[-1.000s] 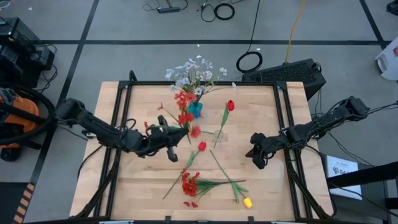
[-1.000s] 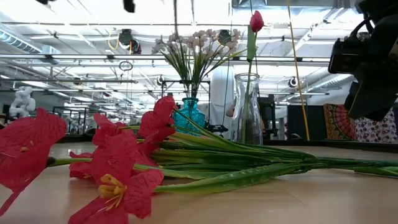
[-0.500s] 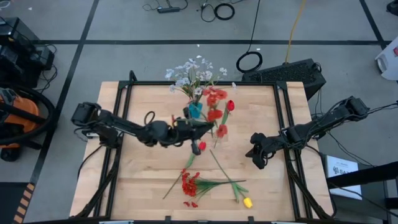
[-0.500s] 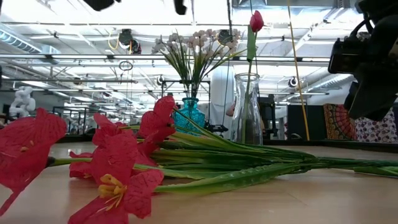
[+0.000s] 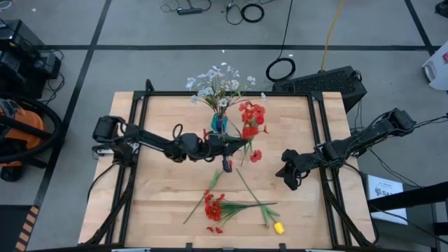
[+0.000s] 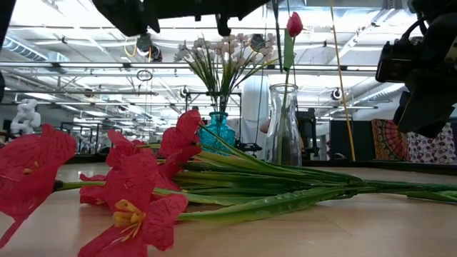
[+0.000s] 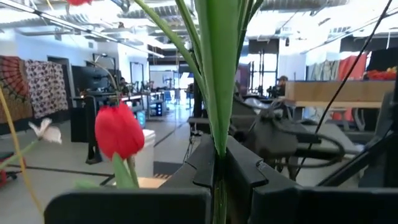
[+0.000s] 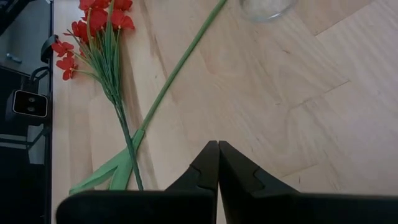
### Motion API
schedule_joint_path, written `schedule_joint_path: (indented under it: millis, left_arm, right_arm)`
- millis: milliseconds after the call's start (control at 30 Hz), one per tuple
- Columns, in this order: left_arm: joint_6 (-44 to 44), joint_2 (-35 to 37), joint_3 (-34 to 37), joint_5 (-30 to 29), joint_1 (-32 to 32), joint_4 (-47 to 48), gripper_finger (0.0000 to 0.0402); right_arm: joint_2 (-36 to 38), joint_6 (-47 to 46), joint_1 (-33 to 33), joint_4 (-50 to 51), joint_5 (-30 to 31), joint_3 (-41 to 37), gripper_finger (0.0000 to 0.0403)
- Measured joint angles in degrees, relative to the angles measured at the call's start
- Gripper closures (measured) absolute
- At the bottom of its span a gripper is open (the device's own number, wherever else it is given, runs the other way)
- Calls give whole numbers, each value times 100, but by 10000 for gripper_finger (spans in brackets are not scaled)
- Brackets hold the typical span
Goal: Sort flowers into vase by color
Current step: Put the top orange flowers into the transparent vase
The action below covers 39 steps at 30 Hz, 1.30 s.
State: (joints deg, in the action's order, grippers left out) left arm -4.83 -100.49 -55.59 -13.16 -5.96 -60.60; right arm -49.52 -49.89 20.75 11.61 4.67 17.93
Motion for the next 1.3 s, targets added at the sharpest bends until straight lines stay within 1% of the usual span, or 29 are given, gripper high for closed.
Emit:
schedule_joint_path:
  millis: [400, 567, 667, 767, 867, 1000, 1100, 1300]
  left_arm:
    - [6, -499, 0, -21, 35, -59, 384]
    - [108, -606, 2, -43, 35, 45, 380]
    - [657, -606, 2, -94, 74, 253, 364]
    - [1025, -608, 5, -117, 131, 627, 339]
    - [1199, -608, 9, -123, 151, 724, 313]
    - [1155, -608, 9, -123, 146, 725, 283]
    - [1153, -606, 9, -123, 144, 721, 273]
    - [1146, -606, 9, -123, 56, 733, 272]
  right_arm:
    - [0, 2, 0, -4, 0, 0, 403]
    - [0, 4, 0, -3, 0, 0, 403]
    - [0, 4, 0, -4, 0, 0, 403]
    - [0, -5, 0, -6, 0, 0, 403]
    - [0, -10, 0, -4, 0, 0, 403]
    - [0, -13, 0, -4, 0, 2, 403]
    - [0, -13, 0, -4, 0, 0, 403]
    - [0, -15, 0, -4, 0, 2, 403]
